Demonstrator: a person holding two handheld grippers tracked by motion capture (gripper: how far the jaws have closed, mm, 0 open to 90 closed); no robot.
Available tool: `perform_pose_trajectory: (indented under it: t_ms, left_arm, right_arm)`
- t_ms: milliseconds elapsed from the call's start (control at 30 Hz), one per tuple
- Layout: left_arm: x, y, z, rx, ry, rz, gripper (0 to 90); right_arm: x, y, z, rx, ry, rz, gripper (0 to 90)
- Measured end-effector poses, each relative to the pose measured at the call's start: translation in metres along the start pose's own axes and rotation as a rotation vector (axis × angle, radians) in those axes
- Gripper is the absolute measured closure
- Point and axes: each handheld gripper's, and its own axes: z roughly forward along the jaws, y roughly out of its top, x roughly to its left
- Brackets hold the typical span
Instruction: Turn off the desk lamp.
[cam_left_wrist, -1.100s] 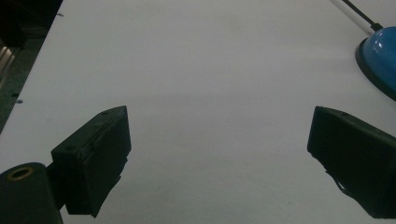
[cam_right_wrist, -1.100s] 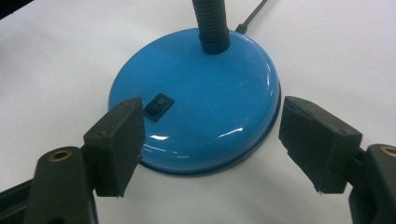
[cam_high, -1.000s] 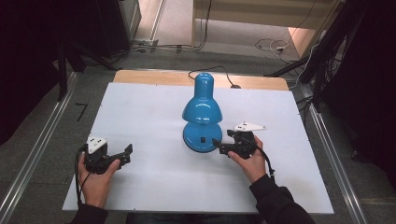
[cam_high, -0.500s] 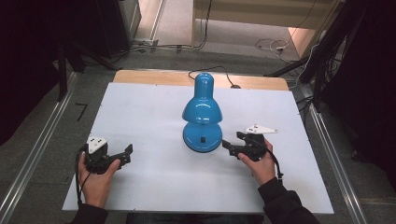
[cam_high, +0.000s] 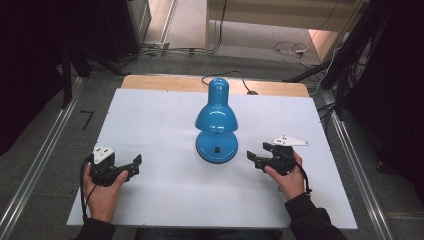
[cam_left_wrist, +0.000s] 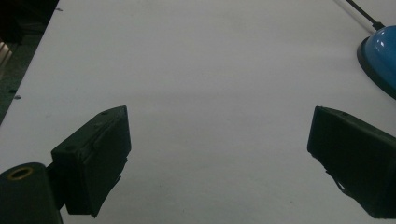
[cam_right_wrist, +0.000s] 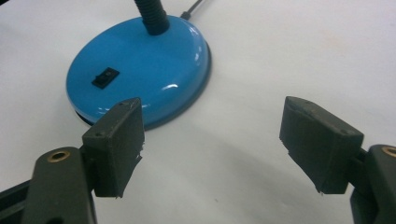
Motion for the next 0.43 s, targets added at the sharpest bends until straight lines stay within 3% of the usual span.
perform_pose_trajectory:
  t_ms: [267,433]
  left_arm:
    - [0.004,-0.002,0.001,0.014,0.004,-0.01,6.7]
    - [0.008,-0.005,0.004,0.043,0.01,-0.015,6.7]
  right_arm:
    - [-0.026,-0.017,-0.026,0.005,-0.068,0.027,20.1]
    - [-0.05,-0.031,-0.053,-0.027,-0.118,0.104,19.8]
